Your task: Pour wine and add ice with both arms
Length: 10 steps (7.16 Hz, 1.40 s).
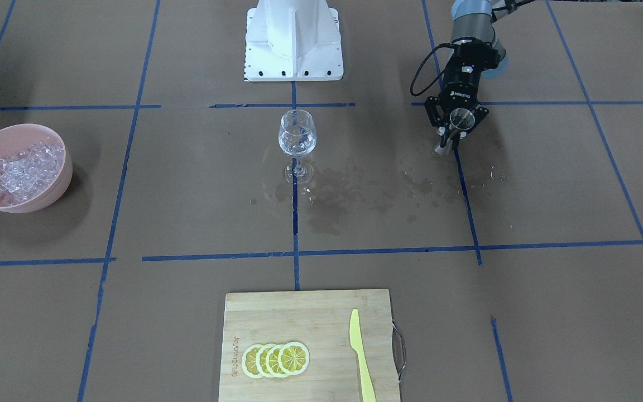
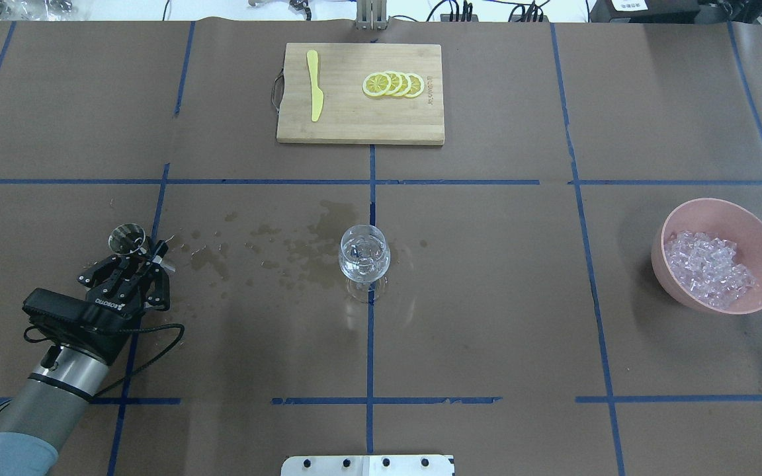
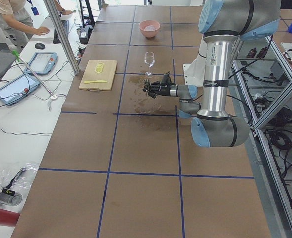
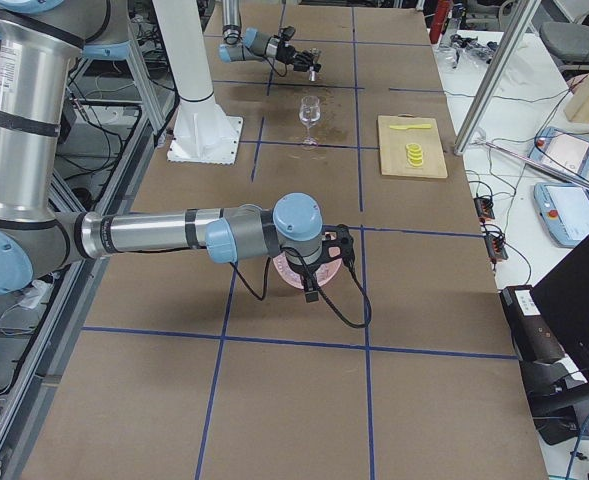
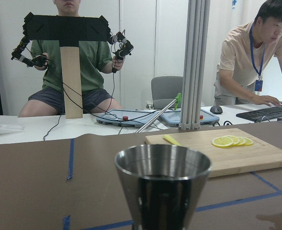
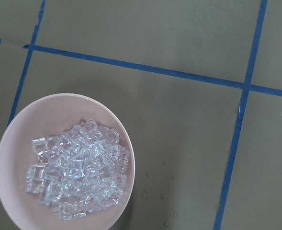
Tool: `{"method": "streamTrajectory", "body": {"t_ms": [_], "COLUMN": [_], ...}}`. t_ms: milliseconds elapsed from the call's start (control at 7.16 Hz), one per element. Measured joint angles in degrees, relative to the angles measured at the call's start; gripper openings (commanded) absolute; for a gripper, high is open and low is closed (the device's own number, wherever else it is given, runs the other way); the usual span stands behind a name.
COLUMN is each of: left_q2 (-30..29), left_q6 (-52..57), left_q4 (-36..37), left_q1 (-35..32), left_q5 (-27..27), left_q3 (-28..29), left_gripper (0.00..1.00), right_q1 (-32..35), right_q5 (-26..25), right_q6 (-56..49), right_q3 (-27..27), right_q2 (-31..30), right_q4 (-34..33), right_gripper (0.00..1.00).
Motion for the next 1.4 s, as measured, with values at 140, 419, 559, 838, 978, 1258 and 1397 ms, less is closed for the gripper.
{"method": "streamTrajectory", "body": {"t_ms": [140,419,559,838,978,1258,1397], "left_q2": [-3.8,-10.7,-12.4,-17.0,-19.2,-21.2,-21.4], "left_q6": [2.3,13.4,16.4,17.9,18.1,23.8,28.1], "left_q4": [1.6,3.6,5.1,11.2,14.9,20.8,21.9], "left_q1": [0.1,0.2,0.3,-0.2,-0.7,-1.1,-1.3], "left_q5": [0.0,0.2,0.2,0.2,0.2,0.2,0.2], "left_q3": [0.0,-0.2,-0.2,-0.2,-0.3,-0.4,-0.4], "left_gripper": [0.0,0.0,0.0,0.0,0.0,0.0,0.0], "right_q1": [0.0,-0.1,-0.1,-0.2,-0.2,-0.2,-0.2], "right_q5": [0.0,0.0,0.0,0.0,0.0,-0.1,-0.1], "right_q6": [0.0,0.0,0.0,0.0,0.0,0.0,0.0], "right_q3": [0.1,0.1,0.0,-0.1,-0.1,-0.2,-0.3], "right_q2": [0.0,0.0,0.0,0.0,0.0,0.0,0.0], "right_q4": [0.0,0.0,0.0,0.0,0.0,-0.1,-0.1], "right_gripper": [1.0,1.0,1.0,1.0,1.0,1.0,1.0]}}
